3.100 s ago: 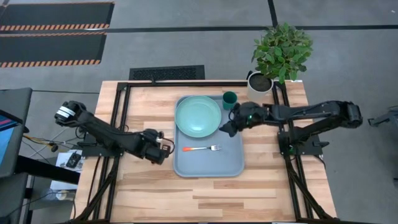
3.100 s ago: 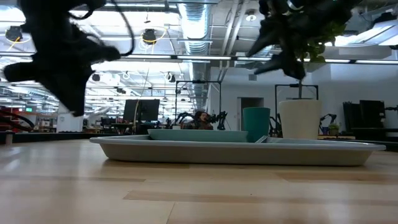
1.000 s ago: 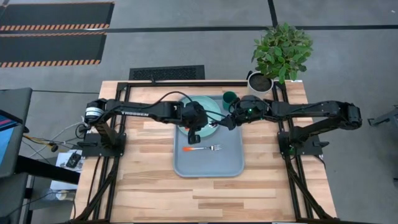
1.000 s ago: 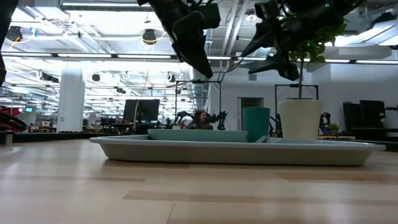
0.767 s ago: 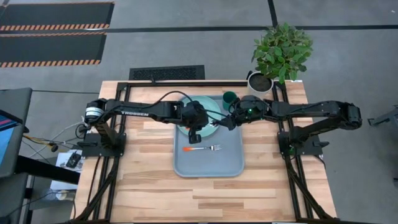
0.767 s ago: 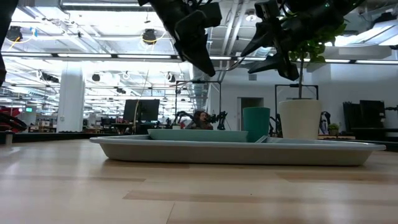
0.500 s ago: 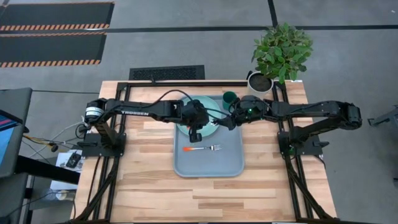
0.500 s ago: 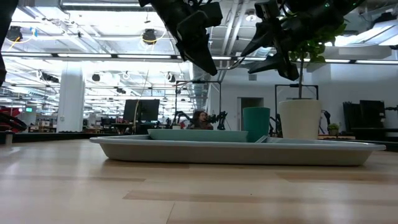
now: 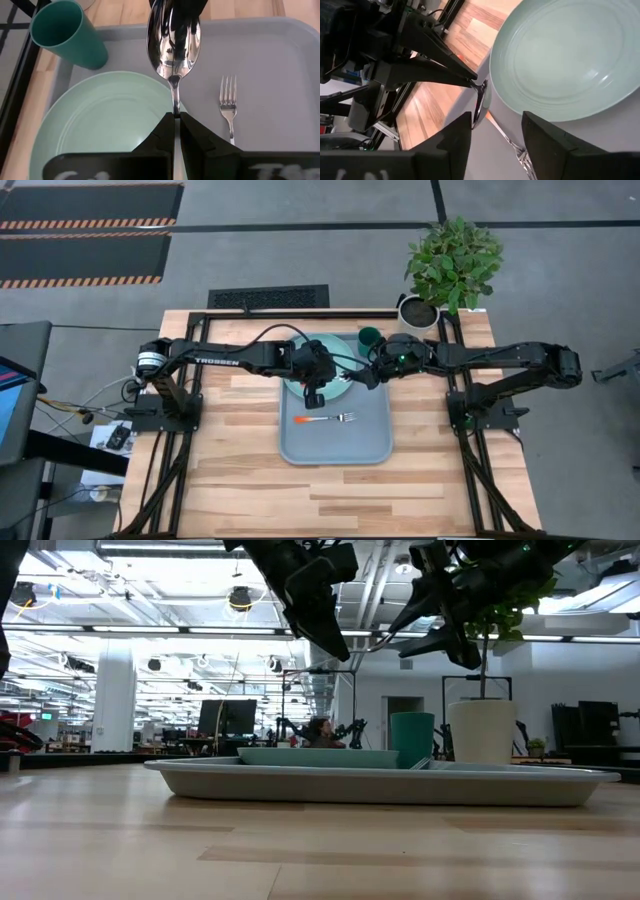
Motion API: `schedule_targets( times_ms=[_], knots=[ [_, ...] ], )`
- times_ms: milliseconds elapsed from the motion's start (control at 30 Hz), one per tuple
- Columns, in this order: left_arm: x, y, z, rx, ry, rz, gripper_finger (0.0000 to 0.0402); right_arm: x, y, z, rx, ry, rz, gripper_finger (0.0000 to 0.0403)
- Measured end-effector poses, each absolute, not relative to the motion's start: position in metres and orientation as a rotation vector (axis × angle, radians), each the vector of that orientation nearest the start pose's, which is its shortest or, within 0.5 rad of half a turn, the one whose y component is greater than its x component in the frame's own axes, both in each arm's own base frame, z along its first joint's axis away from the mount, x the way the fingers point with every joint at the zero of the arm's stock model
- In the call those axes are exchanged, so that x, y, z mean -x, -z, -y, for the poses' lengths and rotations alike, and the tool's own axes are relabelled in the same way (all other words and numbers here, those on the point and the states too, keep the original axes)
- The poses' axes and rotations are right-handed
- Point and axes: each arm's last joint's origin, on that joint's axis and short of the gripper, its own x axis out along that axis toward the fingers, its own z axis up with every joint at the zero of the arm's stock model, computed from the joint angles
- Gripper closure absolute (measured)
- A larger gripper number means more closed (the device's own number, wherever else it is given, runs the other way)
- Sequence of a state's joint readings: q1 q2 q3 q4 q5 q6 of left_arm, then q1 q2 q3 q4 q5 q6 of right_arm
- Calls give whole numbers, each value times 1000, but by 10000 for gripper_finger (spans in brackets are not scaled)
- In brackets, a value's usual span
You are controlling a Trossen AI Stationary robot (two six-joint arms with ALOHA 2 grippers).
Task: Pick and place plate/cup/fork/spoon on tray
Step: Put the orange spoon on the gray serving tray to the bottom of the orange fork
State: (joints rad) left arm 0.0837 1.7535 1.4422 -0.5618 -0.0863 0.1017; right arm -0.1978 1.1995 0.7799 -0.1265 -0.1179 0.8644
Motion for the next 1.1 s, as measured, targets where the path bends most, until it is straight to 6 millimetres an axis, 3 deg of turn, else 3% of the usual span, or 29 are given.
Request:
schedule_targets(
  times_ms=[567,700,967,1100],
  knots=[
    [-381,-272,-34,-92,-109,-863,401,-251,-255,47,-920,315,-466,337],
    [-382,-273,-34,-81,-111,-854,401,-250,-254,47,-903,321,-470,386],
    [-382,-274,-35,-90,-175,-845,398,-251,-255,48,-893,323,-464,398],
    [-383,-275,-36,-112,-189,-836,359,-251,-255,48,-895,319,-457,400]
  ],
)
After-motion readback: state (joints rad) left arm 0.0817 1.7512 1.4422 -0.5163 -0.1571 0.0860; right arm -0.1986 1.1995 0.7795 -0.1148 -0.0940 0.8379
